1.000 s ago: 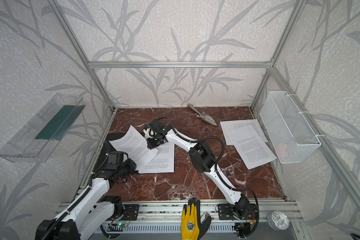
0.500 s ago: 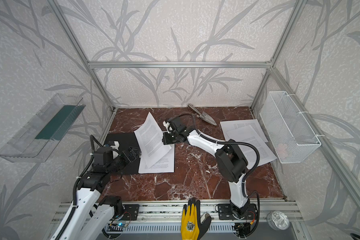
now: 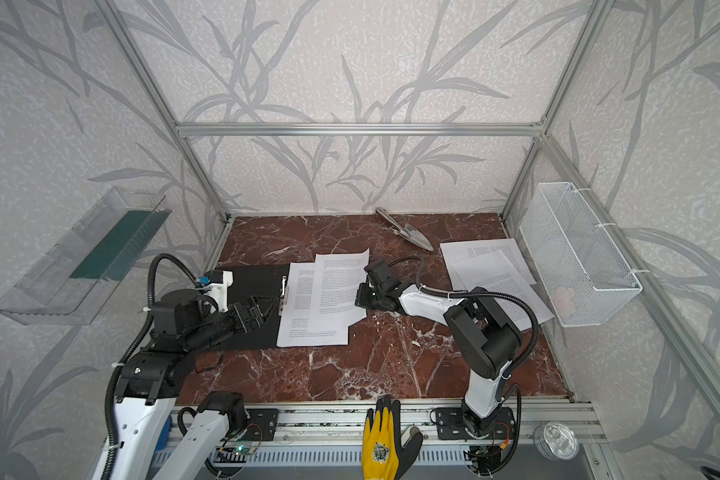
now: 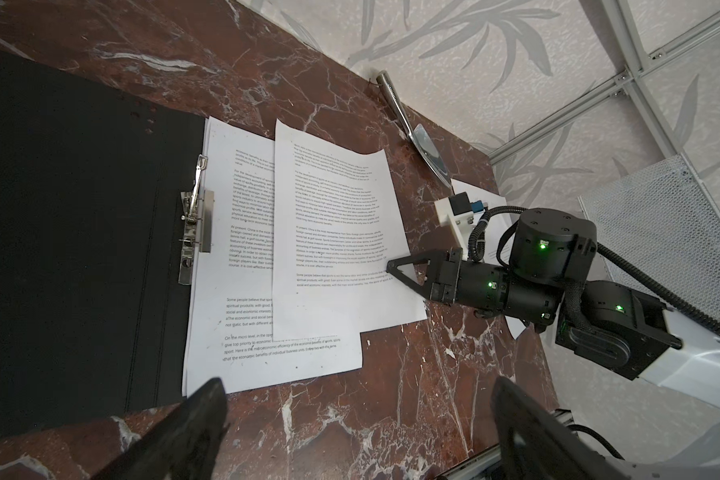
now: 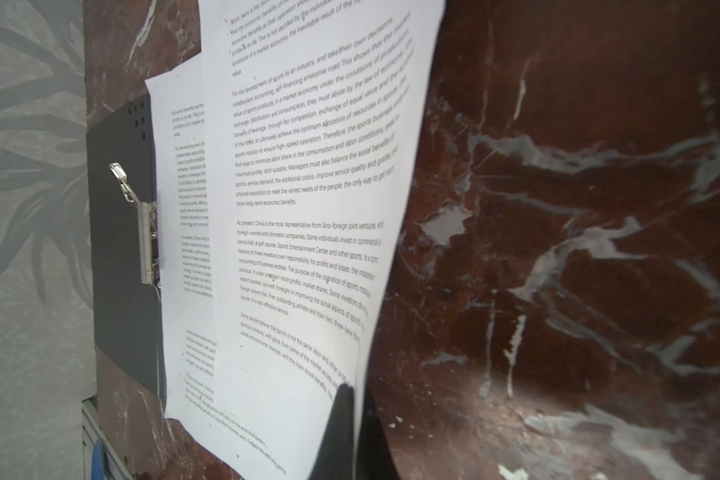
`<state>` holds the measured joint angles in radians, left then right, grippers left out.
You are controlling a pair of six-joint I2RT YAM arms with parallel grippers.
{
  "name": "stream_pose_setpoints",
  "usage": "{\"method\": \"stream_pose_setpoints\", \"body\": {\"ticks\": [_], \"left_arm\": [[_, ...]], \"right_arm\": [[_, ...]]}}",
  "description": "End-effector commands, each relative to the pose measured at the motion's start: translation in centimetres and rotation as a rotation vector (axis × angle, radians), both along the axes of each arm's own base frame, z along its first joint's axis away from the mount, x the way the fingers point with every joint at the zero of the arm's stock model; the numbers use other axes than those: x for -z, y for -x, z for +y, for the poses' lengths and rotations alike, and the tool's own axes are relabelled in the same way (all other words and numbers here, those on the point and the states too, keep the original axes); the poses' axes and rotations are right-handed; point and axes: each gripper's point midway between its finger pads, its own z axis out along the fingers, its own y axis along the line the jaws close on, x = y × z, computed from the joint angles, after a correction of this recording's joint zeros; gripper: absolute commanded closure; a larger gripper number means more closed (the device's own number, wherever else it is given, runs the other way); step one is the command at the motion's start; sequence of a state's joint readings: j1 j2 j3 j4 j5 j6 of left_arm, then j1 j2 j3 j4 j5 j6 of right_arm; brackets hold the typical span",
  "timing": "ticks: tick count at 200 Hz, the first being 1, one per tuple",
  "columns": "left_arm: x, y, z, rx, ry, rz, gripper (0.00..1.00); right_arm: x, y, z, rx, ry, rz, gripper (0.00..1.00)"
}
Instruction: Put the files into the folder
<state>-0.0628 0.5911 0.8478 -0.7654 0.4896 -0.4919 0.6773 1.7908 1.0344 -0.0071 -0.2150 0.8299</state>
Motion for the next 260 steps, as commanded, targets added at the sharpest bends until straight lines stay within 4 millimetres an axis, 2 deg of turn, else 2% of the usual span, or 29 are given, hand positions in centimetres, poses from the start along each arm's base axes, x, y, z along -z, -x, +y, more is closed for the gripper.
{"method": "stream_pose_setpoints", "body": {"ticks": [1,29,113,260], "left_arm": [[1.3,0.5,-0.5,0.046,-0.012,0.021,0.01],[1.5,0.4,-0.6,0.051,-0.004,0.025,0.01],[1.5,0.5,-0.7,0.052,0.009,0.011,0.01],[1.5,0.4,-0.7,0.049,0.014,0.003,0.01]], "right_arm": [[-2.4,-0.8,1.6,0.047,-0.091,-0.055,1.00],[-2.4,0.0,3.2,0.015,-0.071,-0.063,1.00],[-1.5,1.7,6.1,0.035,-0.109,-0.047,1.00],[-1.4,2.9,8.3,0.040,-0.119,-0.031,1.00]]}}
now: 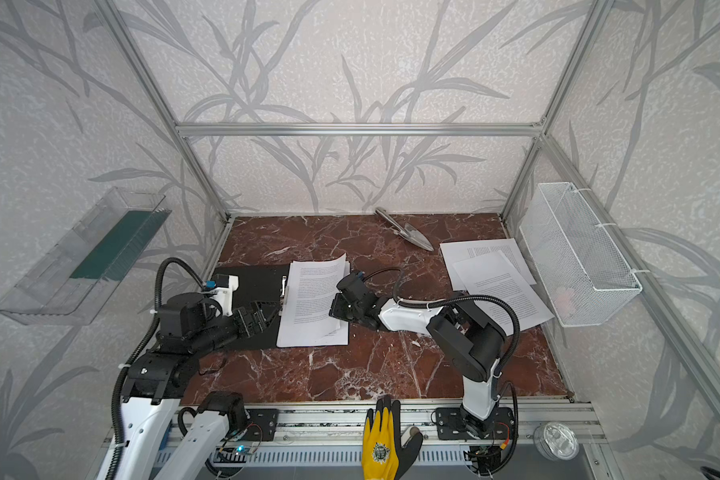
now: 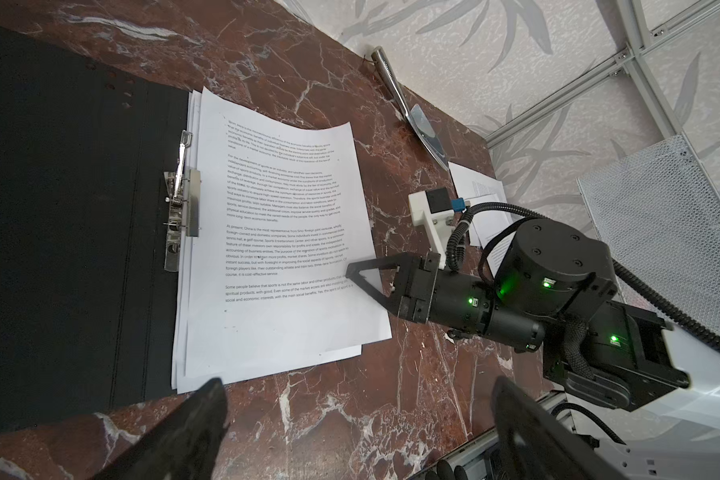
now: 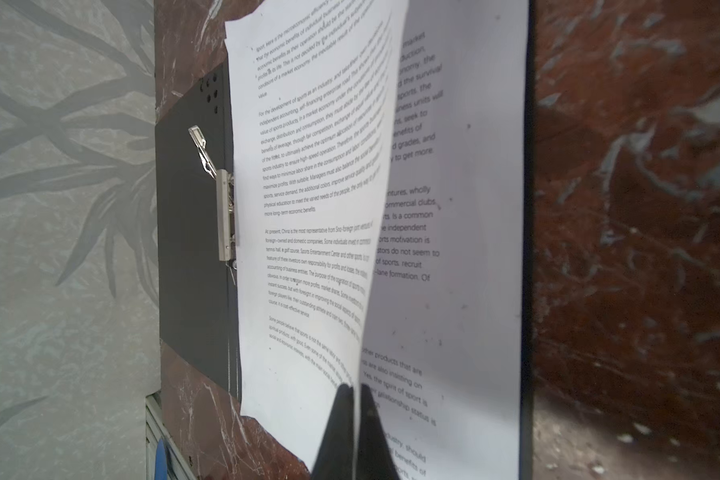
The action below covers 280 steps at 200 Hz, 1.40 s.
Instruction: Put the files into the folder
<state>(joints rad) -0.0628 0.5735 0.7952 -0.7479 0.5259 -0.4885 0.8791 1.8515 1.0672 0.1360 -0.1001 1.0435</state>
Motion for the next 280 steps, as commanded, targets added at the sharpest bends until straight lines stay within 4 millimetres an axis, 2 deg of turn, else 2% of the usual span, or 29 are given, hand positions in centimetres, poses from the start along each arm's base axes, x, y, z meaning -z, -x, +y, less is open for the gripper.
{"method": "stream_pose_setpoints", "body": {"ticks": [1,108,270,280], "left_arm": [[0.1,0.1,-0.2,0.017,-0.002,-0.014,0.01],[0.0,0.1,-0.2,0.019,-0.002,-0.020,0.01],[0.1,0.1,-0.2,0.018,-0.003,-0.016,0.01],[0.1,0.1,-0.1,0.015,-0.004,-0.017,0.01]], "right_arm": [[-0.6,-0.4,0.9,0.011,-0.013,-0.020,1.00],[-0.5,0.2,1.6,0.002,-0.015,-0.013,1.00],[-0.2,0.6,1.4,-0.009,-0.007,-0.014,1.00],[-0.2,0.6,1.5,-0.010,-0.007,-0.012,0.96]]}}
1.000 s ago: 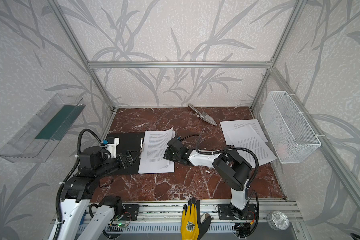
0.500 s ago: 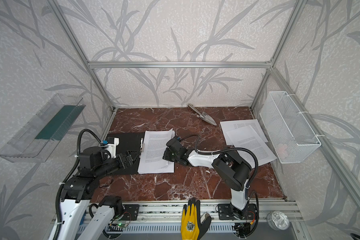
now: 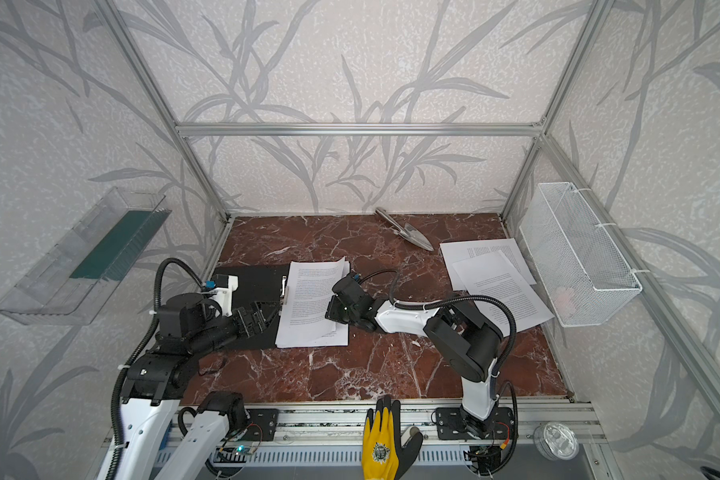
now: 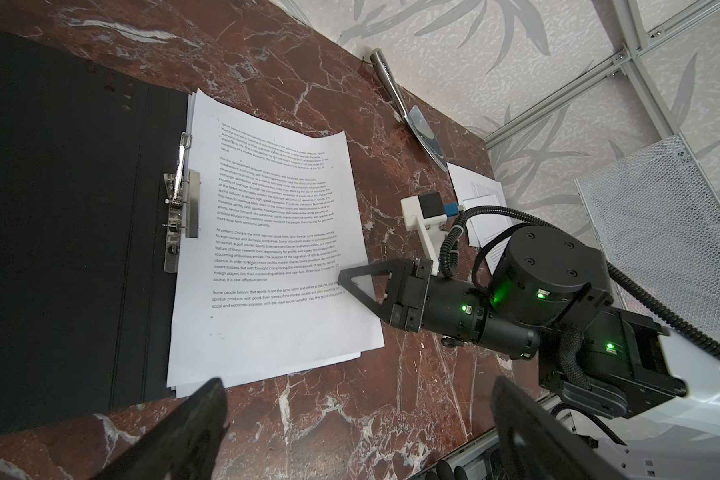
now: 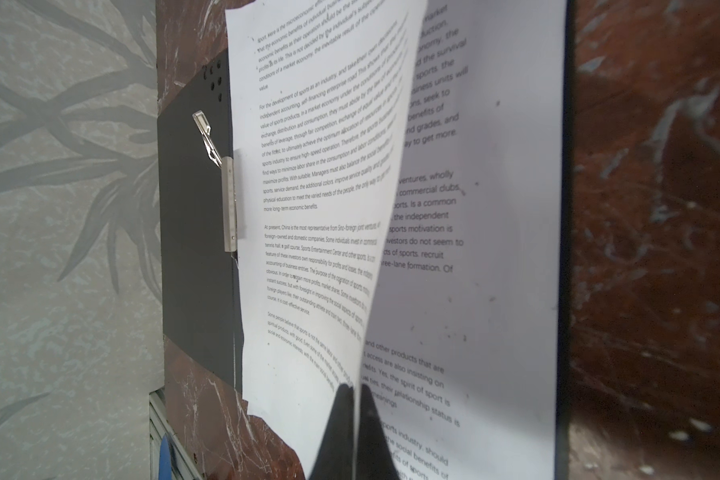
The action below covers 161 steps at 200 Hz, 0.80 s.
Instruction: Put the files into the folder
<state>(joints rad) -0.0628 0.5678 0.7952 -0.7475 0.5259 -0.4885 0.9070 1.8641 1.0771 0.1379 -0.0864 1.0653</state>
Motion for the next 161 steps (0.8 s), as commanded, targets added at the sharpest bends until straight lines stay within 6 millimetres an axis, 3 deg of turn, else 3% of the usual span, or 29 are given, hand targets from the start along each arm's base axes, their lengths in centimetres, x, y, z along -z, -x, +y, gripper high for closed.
{"method": "stream_pose_setpoints", "body": {"ticks": [1,113,161], "left_arm": [[0.2,0.0,-0.2,0.016,-0.004,-0.011,0.01],[0.1,0.0,-0.2,0.017,-0.005,-0.013,0.01],[0.1,0.0,-0.1,0.015,-0.003,-0.016,0.01]], "right_arm": [[-0.3,-0.1,0.5,-0.006,-0.004,-0.019,0.96],[0.0,0.1,0.1,-0.005,0.011,-0.012,0.46],[-0.3,0.1,-1.5,-0.009,0.100,-0.053,0.16]]}}
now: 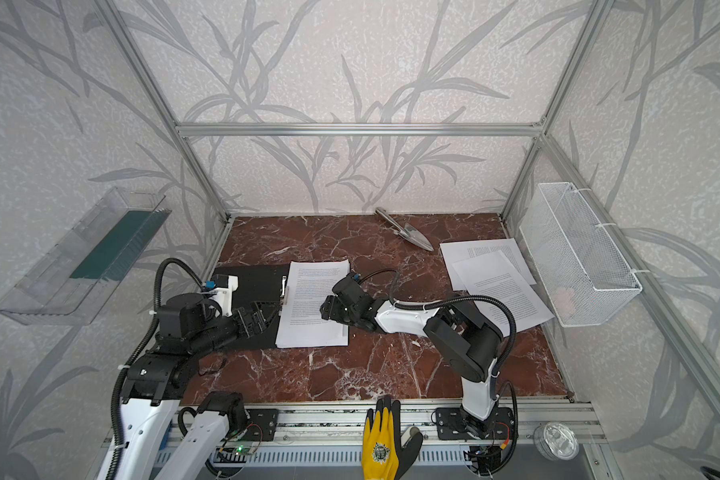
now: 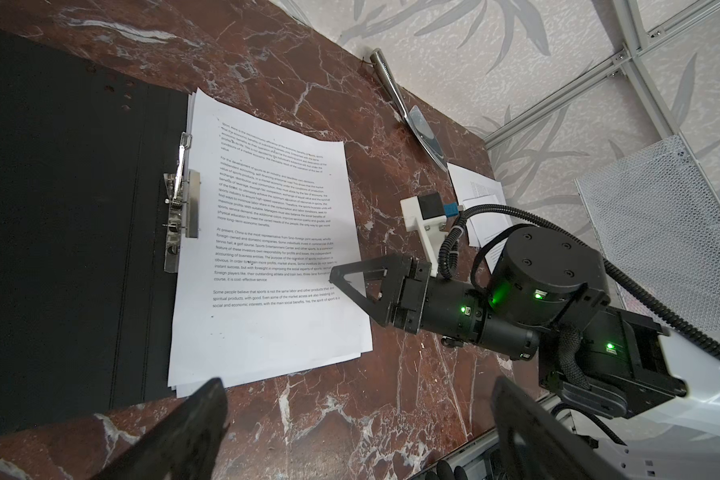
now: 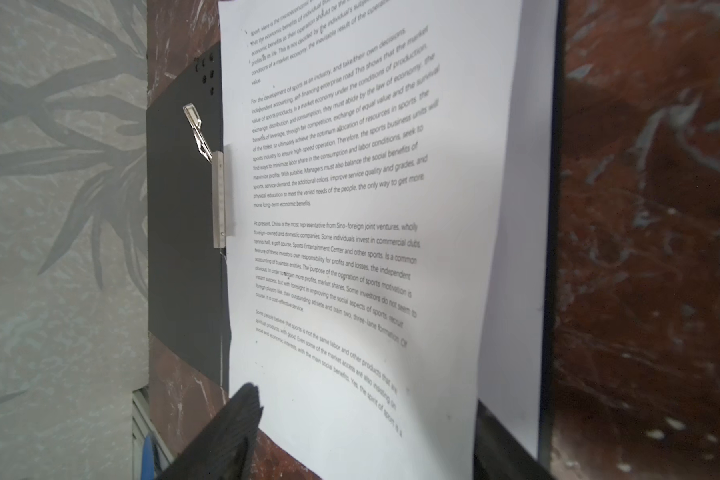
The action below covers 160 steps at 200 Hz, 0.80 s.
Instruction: Put the files into the folder
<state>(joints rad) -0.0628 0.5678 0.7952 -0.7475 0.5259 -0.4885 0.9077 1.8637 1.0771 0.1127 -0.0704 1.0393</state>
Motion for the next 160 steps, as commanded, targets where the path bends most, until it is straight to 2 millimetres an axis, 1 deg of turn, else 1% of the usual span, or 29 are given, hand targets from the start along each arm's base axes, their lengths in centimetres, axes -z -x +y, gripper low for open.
{"method": "stream_pose_setpoints", "body": {"ticks": [1,29,43,51,56,57,58,74,87,88,92,93,94,99,100,103,109,111,116,121,123,125,127,128,130,131,136,140,160], "left_arm": [[0.1,0.1,-0.2,0.015,-0.003,-0.016,0.01],[0.1,0.0,-0.2,0.015,-0.004,-0.016,0.01],[0.1,0.0,-0.2,0.016,-0.003,-0.016,0.01],[0.1,0.0,-0.2,0.015,-0.004,-0.014,0.01],[0.1,0.1,-0.2,0.018,-0.004,-0.013,0.01],[0.1,0.1,-0.2,0.017,-0.003,-0.014,0.01],[0.1,0.1,-0.2,0.017,-0.003,-0.014,0.01],[0.1,0.1,-0.3,0.020,0.001,-0.014,0.01],[-0.1,0.2,-0.7,0.041,0.019,-0.019,0.01],[-0.2,0.2,-0.7,0.043,0.021,-0.019,0.01],[-0.3,0.3,-0.9,0.051,0.035,-0.020,0.01],[-0.3,0.3,-1.0,0.052,0.039,-0.019,0.01],[-0.3,0.3,-1.1,0.056,0.044,-0.020,0.01],[-0.6,0.4,-1.6,0.079,0.079,-0.023,0.01],[-0.7,0.4,-1.7,0.085,0.086,-0.027,0.01],[-0.9,0.4,-2.1,0.095,0.114,-0.028,0.01],[-1.6,0.3,-2.9,0.127,0.183,-0.051,0.01],[-1.7,0.2,-3.2,0.138,0.206,-0.055,0.01],[-2.2,0.0,-3.8,0.157,0.264,-0.078,0.01],[-2.4,-0.3,-4.2,0.168,0.317,-0.089,0.01],[-2.4,-0.5,-4.3,0.168,0.334,-0.089,0.01],[-2.6,-0.6,-4.4,0.170,0.351,-0.097,0.01],[-2.6,-0.8,-4.5,0.173,0.364,-0.097,0.01],[-2.7,-0.8,-4.5,0.174,0.370,-0.101,0.01],[-2.7,-1.0,-4.6,0.175,0.380,-0.103,0.01],[-2.7,-1.0,-4.6,0.176,0.385,-0.101,0.01],[-2.6,-1.4,-4.7,0.178,0.401,-0.098,0.01],[-2.5,-1.6,-4.8,0.177,0.409,-0.091,0.01],[-1.7,-2.5,-6.1,0.207,0.401,-0.044,0.01]], "right_arm": [[-0.8,0.1,-1.0,-0.003,0.063,-0.044,0.16],[-1.3,-0.1,-2.9,0.009,0.142,-0.087,0.03],[-2.0,-0.4,-4.2,0.010,0.193,-0.124,0.00],[-2.6,-0.9,-5.5,0.012,0.240,-0.158,0.01],[-2.2,-1.1,-6.3,0.012,0.272,-0.161,0.01],[-3.1,-1.2,-6.7,0.018,0.268,-0.174,0.01],[-3.2,-1.2,-6.9,0.019,0.270,-0.177,0.01],[-3.7,-2.2,-10.5,0.041,0.289,-0.175,0.01],[-4.1,-3.0,-14.5,0.076,0.319,-0.171,0.01],[-4.0,-3.1,-15.4,0.091,0.332,-0.169,0.01],[-4.1,-3.4,-17.2,0.125,0.361,-0.169,0.01],[-4.1,-3.4,-17.2,0.125,0.361,-0.169,0.01],[-4.2,-3.4,-18.0,0.142,0.374,-0.170,0.01],[-4.5,-3.8,-20.2,0.192,0.402,-0.177,0.01],[-4.5,-3.8,-20.2,0.192,0.402,-0.177,0.01],[-4.6,-4.0,-21.8,0.223,0.416,-0.180,0.01],[-4.8,-4.2,-23.6,0.258,0.416,-0.182,0.01],[-5.0,-4.3,-24.6,0.279,0.413,-0.180,0.01],[-5.1,-4.4,-25.9,0.309,0.406,-0.176,0.01],[-5.3,-4.5,-27.8,0.358,0.398,-0.165,0.01],[-5.3,-4.5,-28.1,0.364,0.396,-0.164,0.01],[-5.3,-4.6,-29.1,0.386,0.397,-0.159,0.01],[-5.4,-4.6,-29.3,0.383,0.401,-0.163,0.01],[-5.4,-4.7,-30.1,0.394,0.409,-0.162,0.01],[-5.4,-4.7,-30.4,0.401,0.411,-0.160,0.01],[-5.4,-4.7,-31.0,0.416,0.413,-0.155,0.01],[-5.3,-4.7,-32.3,0.445,0.417,-0.144,0.01],[-5.2,-4.7,-33.9,0.486,0.421,-0.126,0.01],[-4.5,-4.6,-39.2,0.630,0.416,-0.068,0.01]]}}
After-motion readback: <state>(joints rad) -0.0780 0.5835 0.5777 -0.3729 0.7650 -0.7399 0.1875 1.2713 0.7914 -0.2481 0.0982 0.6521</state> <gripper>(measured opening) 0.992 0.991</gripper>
